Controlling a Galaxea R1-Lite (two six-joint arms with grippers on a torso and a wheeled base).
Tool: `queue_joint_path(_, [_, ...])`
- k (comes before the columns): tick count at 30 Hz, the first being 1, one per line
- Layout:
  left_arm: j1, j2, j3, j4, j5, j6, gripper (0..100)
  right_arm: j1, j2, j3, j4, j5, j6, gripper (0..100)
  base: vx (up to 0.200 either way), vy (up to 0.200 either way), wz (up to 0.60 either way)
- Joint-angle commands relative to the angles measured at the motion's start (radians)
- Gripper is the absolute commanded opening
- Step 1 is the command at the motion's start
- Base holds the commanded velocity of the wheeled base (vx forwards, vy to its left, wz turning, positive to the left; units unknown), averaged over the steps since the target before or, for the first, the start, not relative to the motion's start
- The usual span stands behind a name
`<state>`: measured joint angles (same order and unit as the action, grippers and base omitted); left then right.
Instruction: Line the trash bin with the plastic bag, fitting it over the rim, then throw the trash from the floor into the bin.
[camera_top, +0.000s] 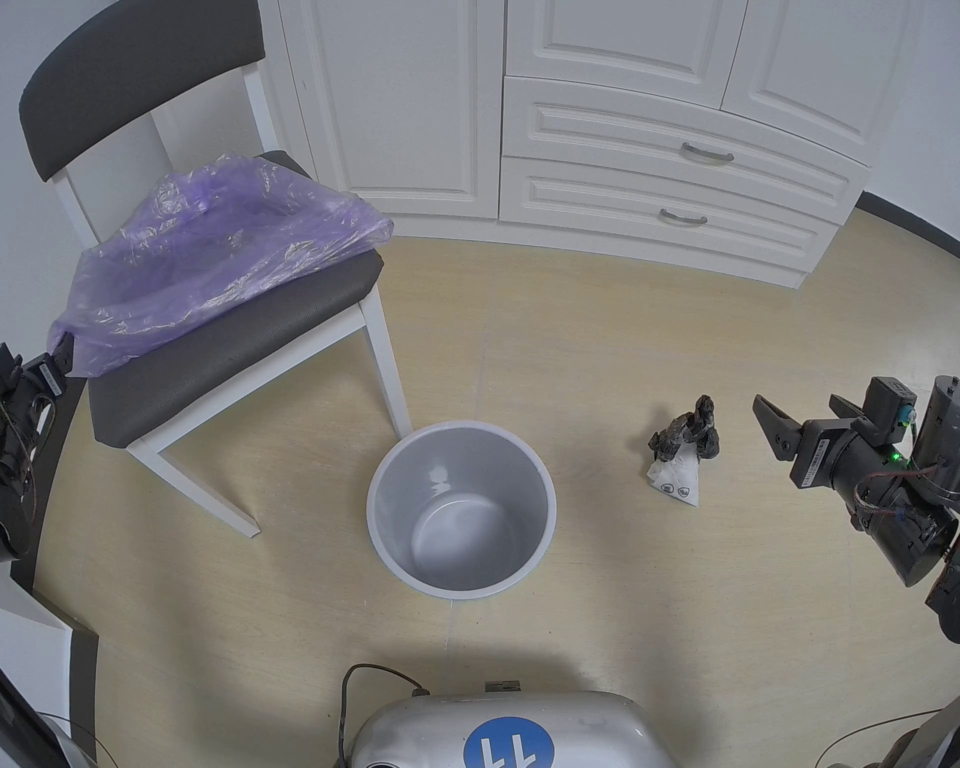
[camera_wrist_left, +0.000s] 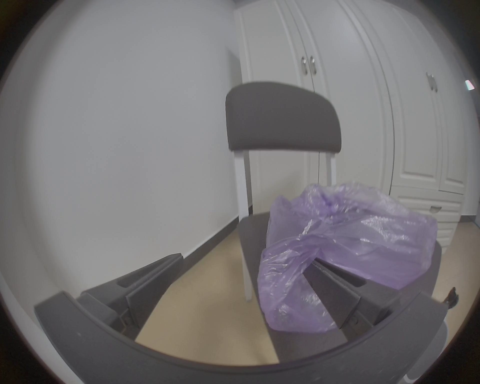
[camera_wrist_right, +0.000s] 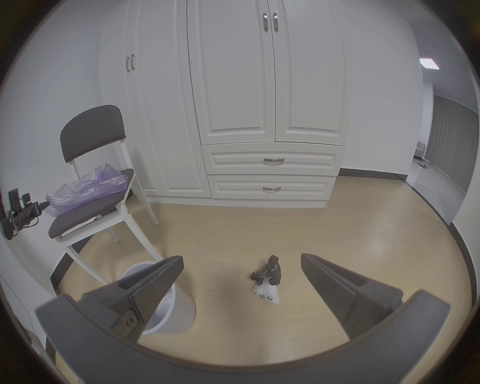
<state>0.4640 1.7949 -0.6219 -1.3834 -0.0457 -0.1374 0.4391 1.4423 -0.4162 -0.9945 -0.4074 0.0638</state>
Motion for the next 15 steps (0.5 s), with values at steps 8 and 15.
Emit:
queue_joint_path(8, [-0.015,0.080,0.011,-0.151,-0.008,-0.042,100,0.012,0.041,0.005,-0.122,-0.024,-0.004,100,0.000,0.000,0.00])
queue_joint_path(15, [-0.015,0.080,0.007,-0.151,-0.008,-0.042,100,0.013,0.044,0.005,-0.122,-0.024,-0.004,100,0.000,0.000,0.00])
